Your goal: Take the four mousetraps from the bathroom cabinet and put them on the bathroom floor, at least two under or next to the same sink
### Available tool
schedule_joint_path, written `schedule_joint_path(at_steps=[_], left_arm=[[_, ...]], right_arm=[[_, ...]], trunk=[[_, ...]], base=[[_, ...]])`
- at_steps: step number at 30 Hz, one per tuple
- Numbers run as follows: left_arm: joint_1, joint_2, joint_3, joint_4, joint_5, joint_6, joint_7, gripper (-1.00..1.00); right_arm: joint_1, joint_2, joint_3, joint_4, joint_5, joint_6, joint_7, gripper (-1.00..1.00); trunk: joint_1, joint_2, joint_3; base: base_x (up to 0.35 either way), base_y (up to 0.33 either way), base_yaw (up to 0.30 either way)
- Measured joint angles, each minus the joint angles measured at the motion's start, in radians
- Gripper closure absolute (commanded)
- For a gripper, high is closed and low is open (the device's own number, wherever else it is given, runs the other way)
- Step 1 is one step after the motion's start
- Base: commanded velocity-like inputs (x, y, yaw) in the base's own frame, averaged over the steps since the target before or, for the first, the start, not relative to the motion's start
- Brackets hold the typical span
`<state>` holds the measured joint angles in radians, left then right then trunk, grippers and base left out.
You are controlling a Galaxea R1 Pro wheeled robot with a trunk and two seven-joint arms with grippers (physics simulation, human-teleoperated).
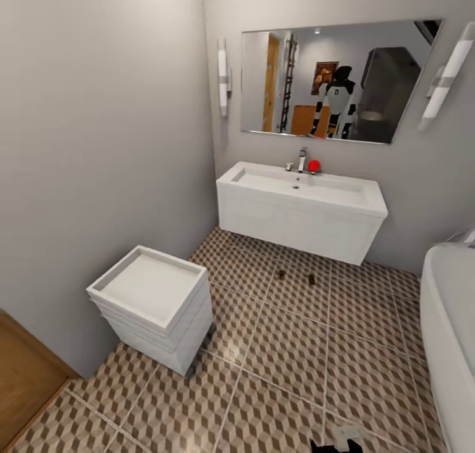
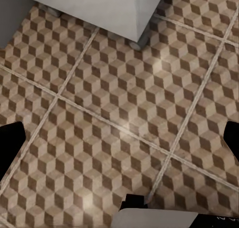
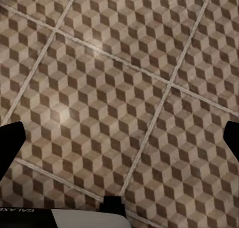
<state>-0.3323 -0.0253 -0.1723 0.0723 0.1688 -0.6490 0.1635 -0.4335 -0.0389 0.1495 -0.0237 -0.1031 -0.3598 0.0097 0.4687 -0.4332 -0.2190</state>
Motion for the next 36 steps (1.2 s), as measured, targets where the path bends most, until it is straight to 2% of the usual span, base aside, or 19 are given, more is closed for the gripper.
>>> schedule_joint_path(at_steps=[36], left_arm=[[0.0, -0.002, 0.0, 0.0, 0.0, 0.001, 0.0, -1.0]], right_arm=[[0.0, 0.001, 0.001, 0.0, 0.0, 0.0, 0.0, -1.0]], trunk=[[0.0, 0.0, 0.0]], base=[[0.0, 0.0, 0.286]])
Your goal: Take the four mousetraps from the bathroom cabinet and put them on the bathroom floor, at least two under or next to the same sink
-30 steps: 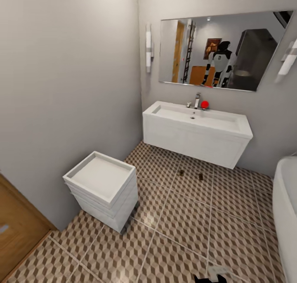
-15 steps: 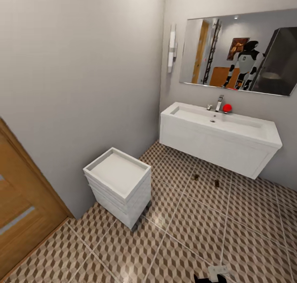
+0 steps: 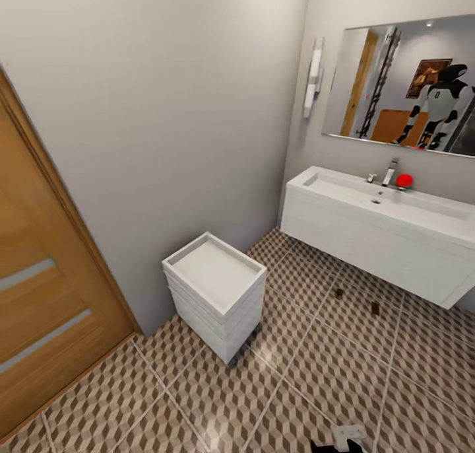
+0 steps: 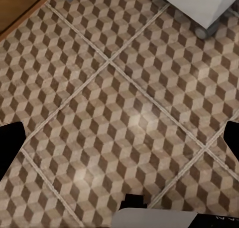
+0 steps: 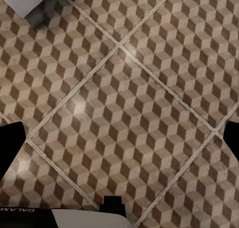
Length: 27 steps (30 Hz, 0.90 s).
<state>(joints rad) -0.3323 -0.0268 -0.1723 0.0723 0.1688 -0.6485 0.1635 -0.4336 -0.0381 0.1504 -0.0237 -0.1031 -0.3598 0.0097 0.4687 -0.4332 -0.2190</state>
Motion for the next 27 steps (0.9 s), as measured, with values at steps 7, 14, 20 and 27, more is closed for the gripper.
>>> schedule_joint_path(at_steps=[7, 14, 20, 27], left_arm=[[0.0, 0.0, 0.0, 0.0, 0.0, 0.001, 0.0, -1.0], [0.0, 0.0, 0.0, 0.0, 0.0, 0.0, 0.0, -1.0], [0.0, 0.0, 0.0, 0.0, 0.0, 0.001, 0.0, -1.0], [0.0, 0.0, 0.0, 0.0, 0.0, 0.001, 0.0, -1.0]], right_arm=[[0.0, 0.0, 0.0, 0.0, 0.0, 0.0, 0.0, -1.0], [0.0, 0.0, 0.0, 0.0, 0.0, 0.0, 0.0, -1.0], [0.0, 0.0, 0.0, 0.0, 0.0, 0.0, 0.0, -1.0], [0.0, 0.0, 0.0, 0.0, 0.0, 0.0, 0.0, -1.0]], trunk=[[0.0, 0.0, 0.0], [0.0, 0.0, 0.0], [0.0, 0.0, 0.0], [0.0, 0.0, 0.0]], base=[[0.0, 0.0, 0.286], [0.0, 0.0, 0.286], [0.0, 0.0, 0.286], [0.0, 0.0, 0.286]])
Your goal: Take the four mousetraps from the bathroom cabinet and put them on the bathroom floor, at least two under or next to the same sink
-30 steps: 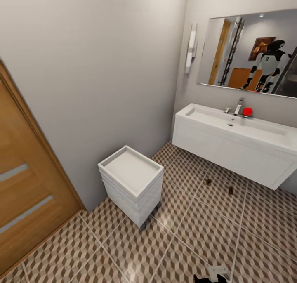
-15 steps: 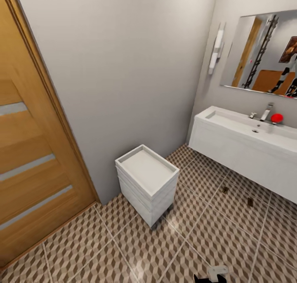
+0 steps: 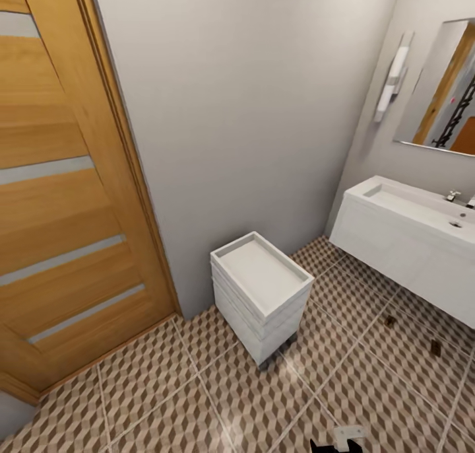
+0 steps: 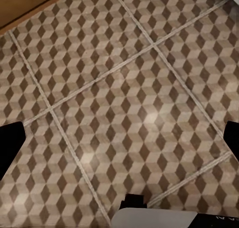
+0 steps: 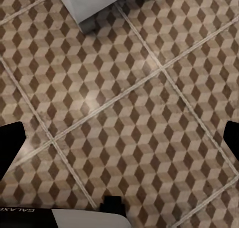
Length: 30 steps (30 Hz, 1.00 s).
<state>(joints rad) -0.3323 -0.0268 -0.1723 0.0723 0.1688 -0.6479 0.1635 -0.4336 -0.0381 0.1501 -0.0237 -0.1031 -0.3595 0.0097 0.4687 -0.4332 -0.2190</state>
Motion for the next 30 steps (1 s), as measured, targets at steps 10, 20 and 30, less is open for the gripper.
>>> schedule_joint_path(at_steps=[10, 20, 30], left_arm=[[0.0, 0.0, 0.0, 0.0, 0.0, 0.0, 0.0, -1.0], [0.0, 0.0, 0.0, 0.0, 0.0, 0.0, 0.0, -1.0], [0.0, 0.0, 0.0, 0.0, 0.0, 0.0, 0.0, -1.0]], right_arm=[[0.0, 0.0, 0.001, 0.0, 0.0, 0.0, 0.0, -1.0], [0.0, 0.0, 0.0, 0.0, 0.0, 0.0, 0.0, -1.0], [0.0, 0.0, 0.0, 0.0, 0.0, 0.0, 0.0, -1.0]], trunk=[[0.0, 0.0, 0.0], [0.0, 0.0, 0.0], [0.0, 0.0, 0.0]], base=[[0.0, 0.0, 0.286], [0.0, 0.0, 0.286], [0.0, 0.0, 0.286]])
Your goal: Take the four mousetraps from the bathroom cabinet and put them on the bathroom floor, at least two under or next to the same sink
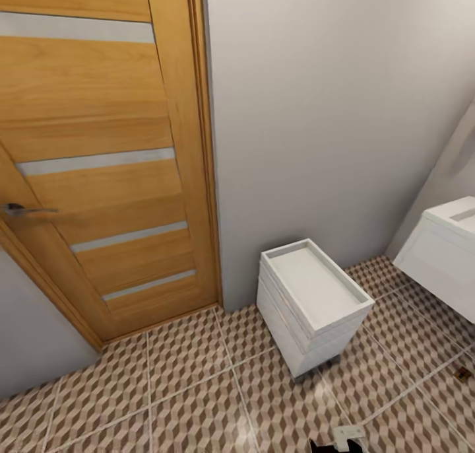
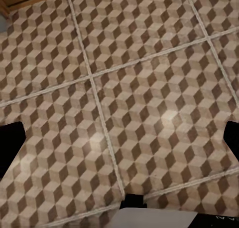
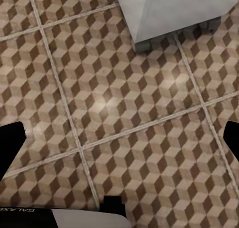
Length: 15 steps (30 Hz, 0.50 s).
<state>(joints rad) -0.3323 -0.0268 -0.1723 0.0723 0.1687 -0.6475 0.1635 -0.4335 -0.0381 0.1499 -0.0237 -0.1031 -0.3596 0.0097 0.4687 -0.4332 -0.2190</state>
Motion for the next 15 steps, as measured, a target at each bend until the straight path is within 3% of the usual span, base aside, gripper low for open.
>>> schedule_joint_path(at_steps=[15], left_arm=[[0.0, 0.0, 0.0, 0.0, 0.0, 0.0, 0.0, -1.0]], right_arm=[[0.0, 0.0, 0.0, 0.0, 0.0, 0.0, 0.0, -1.0]], trunk=[[0.0, 0.0, 0.0]], base=[[0.0, 0.0, 0.286]])
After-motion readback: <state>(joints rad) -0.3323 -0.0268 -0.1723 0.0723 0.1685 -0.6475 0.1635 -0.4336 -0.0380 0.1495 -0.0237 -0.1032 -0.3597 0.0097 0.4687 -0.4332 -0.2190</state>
